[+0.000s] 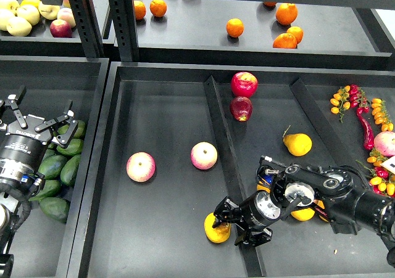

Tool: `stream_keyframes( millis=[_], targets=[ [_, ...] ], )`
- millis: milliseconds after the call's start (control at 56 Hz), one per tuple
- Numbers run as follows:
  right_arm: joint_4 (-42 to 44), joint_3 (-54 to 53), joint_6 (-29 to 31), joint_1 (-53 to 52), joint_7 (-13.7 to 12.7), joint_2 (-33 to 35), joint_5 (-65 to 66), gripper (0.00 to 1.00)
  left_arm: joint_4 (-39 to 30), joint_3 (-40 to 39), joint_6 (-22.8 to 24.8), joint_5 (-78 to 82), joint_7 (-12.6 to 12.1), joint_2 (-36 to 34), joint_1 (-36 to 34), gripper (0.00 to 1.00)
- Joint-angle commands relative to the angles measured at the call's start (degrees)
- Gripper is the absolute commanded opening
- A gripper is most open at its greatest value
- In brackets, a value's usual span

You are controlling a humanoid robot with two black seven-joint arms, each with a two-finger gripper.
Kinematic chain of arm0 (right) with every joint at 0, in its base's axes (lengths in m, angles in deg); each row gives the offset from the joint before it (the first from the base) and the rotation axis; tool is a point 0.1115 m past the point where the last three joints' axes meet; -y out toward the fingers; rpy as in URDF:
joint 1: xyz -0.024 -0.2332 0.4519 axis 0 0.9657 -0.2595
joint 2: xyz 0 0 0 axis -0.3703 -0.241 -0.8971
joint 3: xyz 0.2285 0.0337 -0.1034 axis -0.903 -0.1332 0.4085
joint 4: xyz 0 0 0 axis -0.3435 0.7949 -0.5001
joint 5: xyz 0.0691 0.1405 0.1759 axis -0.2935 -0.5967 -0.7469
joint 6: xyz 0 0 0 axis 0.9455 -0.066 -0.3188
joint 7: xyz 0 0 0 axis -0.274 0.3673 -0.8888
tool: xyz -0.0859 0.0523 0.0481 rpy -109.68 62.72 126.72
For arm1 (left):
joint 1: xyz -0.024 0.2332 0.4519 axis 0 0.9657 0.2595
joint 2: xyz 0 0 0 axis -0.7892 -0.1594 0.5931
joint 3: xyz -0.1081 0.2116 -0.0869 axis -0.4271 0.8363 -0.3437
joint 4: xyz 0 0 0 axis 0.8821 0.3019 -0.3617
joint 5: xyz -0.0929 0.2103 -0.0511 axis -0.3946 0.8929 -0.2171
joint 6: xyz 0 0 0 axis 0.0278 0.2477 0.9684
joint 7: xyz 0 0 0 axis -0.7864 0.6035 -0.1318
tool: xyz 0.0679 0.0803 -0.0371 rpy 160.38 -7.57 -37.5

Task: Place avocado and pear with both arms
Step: 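Lower the right gripper onto the yellow pear and close it, then carry the pear with the right gripper into the pear bin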

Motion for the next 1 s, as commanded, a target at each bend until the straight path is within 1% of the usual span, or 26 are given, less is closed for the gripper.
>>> stream_keyframes(
  millis=[0,54,268,286,393,768,983],
  targets=[
    [1.3,-0.8,0.0,0.4,0.0,-0.1,0.6,0.45,0.0,0.0,0.0,0.0,0.0,0.0,0.0,1.0],
    [2.3,-2.2,0.0,0.9,0.0,-0.5,0.8,0.42,0.0,0.0,0.0,0.0,0.0,0.0,0.0,1.0],
    [6.2,-6.5,0.0,2.4,0.0,-3.9,3.2,0.34,0.0,0.2,0.1,0.0,0.0,0.0,0.0,1.0],
    [7.1,-7.2,0.0,2.5,0.0,-4.6,3.3,0.33,0.0,0.2,0.1,0.0,0.0,0.0,0.0,1.0],
    [8.3,-7.4,0.0,2.5,0.0,-5.0,3.3,0.31,0.0,0.2,0.1,0.0,0.0,0.0,0.0,1.0],
    [8.7,-9.9,0.0,1.9,0.0,-4.5,3.0,0.24,0.1,0.8,0.1,0.0,0.0,0.0,0.1,1.0],
    [8.6,-11.7,0.0,1.6,0.0,-4.5,1.2,0.22,0.3,1.0,0.1,0.0,0.0,0.0,0.1,1.0]
  ],
)
